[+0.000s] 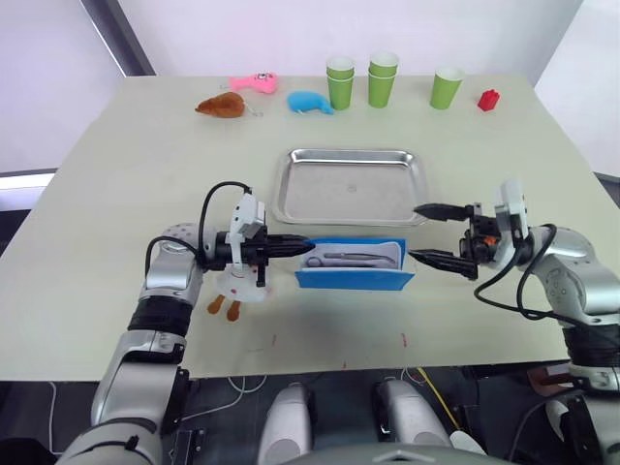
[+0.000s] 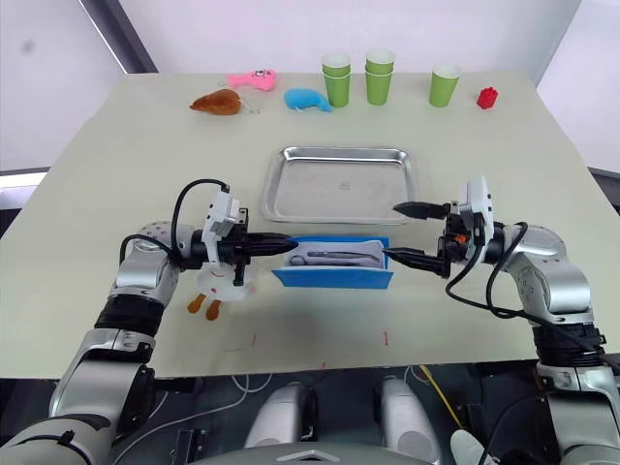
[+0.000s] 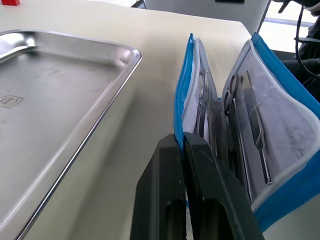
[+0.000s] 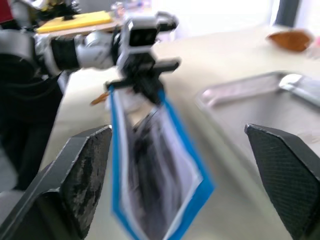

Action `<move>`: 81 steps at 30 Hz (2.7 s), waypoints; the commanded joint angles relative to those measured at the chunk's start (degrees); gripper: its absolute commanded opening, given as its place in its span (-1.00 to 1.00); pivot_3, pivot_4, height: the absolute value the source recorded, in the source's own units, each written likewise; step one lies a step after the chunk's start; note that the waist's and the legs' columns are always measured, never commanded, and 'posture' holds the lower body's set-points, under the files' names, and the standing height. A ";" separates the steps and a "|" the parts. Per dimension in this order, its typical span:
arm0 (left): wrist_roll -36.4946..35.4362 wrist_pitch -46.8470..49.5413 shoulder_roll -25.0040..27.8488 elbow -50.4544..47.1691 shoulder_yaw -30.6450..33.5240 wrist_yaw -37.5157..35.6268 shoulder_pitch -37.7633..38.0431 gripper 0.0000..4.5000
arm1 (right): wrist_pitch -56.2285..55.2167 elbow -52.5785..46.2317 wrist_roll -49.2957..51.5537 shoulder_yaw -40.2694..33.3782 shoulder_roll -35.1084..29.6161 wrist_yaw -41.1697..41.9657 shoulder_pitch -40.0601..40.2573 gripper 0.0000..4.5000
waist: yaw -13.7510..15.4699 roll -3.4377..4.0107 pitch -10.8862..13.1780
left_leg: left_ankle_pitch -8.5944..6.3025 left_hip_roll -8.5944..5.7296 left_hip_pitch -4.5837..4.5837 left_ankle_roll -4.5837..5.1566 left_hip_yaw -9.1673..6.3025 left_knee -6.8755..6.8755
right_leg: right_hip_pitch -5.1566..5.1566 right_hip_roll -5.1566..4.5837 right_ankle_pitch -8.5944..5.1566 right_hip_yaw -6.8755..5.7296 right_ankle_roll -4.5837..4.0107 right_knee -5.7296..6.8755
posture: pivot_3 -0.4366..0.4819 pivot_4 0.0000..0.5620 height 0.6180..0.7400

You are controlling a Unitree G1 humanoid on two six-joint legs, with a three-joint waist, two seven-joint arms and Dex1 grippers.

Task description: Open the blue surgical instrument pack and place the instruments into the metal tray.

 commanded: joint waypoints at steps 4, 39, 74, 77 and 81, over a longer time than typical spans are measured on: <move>0.57 -0.40 -0.82 0.10 -0.36 0.03 -0.52 -1.00 | 2.95 -5.83 0.51 2.36 2.94 -5.74 -0.31 0.82 | 0.12 -0.01 -0.01 | 0.00 0.00 -0.01 0.00 0.00 0.00 | 0.01 0.00 0.00 0.00 0.00 -0.02 | -0.05 -0.47 0.99; 11.64 -4.87 -3.50 10.39 -5.00 11.83 -2.55 -1.00 | -1.71 -7.54 -13.42 17.39 -4.93 -2.84 17.11 -0.97 | 1.27 -0.06 -0.06 | 0.00 -0.02 0.07 0.00 -0.03 0.03 | 0.11 0.00 -0.01 -0.02 0.01 -0.04 | -0.05 -0.47 0.99; 13.88 -10.83 -6.20 22.51 -3.88 14.24 -4.95 -0.40 | -9.45 -2.35 -15.37 16.14 -4.29 -1.53 16.04 -1.00 | 1.25 -0.27 -1.44 | -0.01 -0.13 0.51 0.01 -0.22 0.11 | 0.68 0.01 -0.01 -0.01 0.02 -0.06 | -0.05 -0.47 0.99; 14.20 -11.33 -6.35 22.36 -3.59 15.43 -4.88 -0.40 | -9.44 -2.91 -14.79 15.80 -3.88 -1.67 16.16 -1.00 | 1.20 -0.27 -1.43 | -0.01 -0.13 0.51 0.01 -0.22 0.11 | 0.67 0.01 -0.01 -0.01 0.02 -0.06 | -0.05 -0.47 0.99; 13.83 -11.30 -6.47 21.99 -3.33 14.92 -4.80 -0.40 | -9.05 -4.16 -12.88 14.59 -3.61 -1.52 16.34 -1.00 | 1.20 -0.27 -1.43 | -0.01 -0.13 0.50 0.01 -0.22 0.10 | 0.67 0.01 -0.01 -0.01 0.02 -0.06 | -0.05 -0.47 0.99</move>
